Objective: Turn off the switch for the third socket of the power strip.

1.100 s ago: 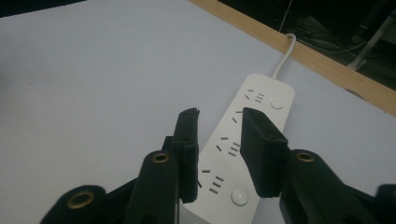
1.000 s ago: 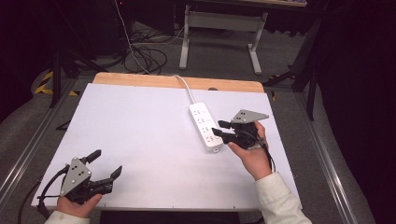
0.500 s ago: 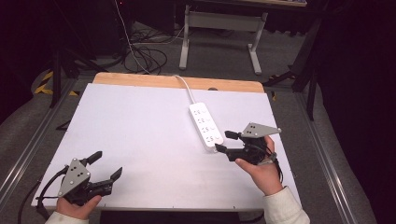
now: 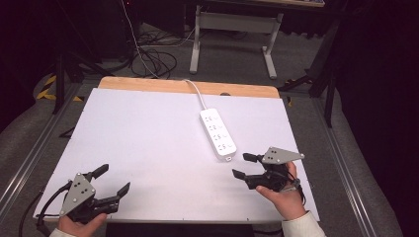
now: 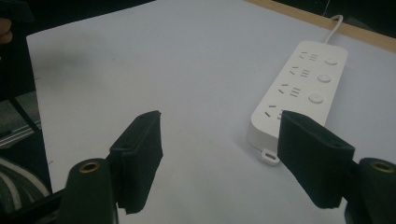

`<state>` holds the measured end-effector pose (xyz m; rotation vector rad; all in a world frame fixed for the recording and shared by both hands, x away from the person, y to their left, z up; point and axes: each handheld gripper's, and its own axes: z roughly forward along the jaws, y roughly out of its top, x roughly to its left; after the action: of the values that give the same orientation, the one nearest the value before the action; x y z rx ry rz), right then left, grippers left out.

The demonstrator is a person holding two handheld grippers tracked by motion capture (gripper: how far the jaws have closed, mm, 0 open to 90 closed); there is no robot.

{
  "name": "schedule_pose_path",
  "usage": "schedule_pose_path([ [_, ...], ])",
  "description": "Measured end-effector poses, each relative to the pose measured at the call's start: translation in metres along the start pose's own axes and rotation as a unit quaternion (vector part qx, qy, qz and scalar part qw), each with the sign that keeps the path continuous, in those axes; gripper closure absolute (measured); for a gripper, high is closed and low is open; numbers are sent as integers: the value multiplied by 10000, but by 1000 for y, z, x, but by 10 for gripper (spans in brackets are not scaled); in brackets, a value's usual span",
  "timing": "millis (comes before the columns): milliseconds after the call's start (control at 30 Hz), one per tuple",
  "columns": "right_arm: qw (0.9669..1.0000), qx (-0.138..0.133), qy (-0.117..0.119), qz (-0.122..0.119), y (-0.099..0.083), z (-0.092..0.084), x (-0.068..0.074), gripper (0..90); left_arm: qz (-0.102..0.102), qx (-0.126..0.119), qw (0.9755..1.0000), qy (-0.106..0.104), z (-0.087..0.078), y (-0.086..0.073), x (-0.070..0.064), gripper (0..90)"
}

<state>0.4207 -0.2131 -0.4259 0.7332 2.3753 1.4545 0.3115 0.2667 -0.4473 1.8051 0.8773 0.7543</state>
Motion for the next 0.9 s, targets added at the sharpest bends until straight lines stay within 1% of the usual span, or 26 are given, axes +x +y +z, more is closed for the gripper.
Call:
schedule_pose_path([
  [67,10000,-32,7,28,-6,-2,-2,306,0,6,10000,-7,0,0,-2,179],
  [100,10000,-47,32,55,-9,-3,-3,303,37,2,10000,-13,-1,0,-1,178],
  [133,10000,-44,47,70,-13,-3,-4,300,12,2,10000,-12,-1,0,-2,179],
  [267,9999,-2,18,151,-24,-5,-7,292,22,-17,10000,9,-1,-1,-1,178],
  [333,9998,37,-22,179,-30,-4,-9,285,-19,-9,10000,7,-1,-1,-2,179],
  [433,9997,58,-51,247,-37,-4,-11,277,11,-17,10000,17,-2,-1,-1,179],
  [567,9996,135,-109,208,-46,-4,-11,255,-18,-15,10000,28,-1,-1,-1,179],
  [667,9992,124,-97,370,-52,-4,-11,252,10,-23,10000,52,-1,-2,-1,178],
  [767,9984,172,-84,525,-60,-3,-11,249,6,-52,9999,95,-1,-2,-1,174],
  [800,9983,204,-85,532,-62,-2,-10,246,10,-54,9999,102,-1,-2,-1,172],
  [900,9984,315,-112,448,-68,-1,-8,244,22,-40,9999,109,0,-3,-1,170],
])
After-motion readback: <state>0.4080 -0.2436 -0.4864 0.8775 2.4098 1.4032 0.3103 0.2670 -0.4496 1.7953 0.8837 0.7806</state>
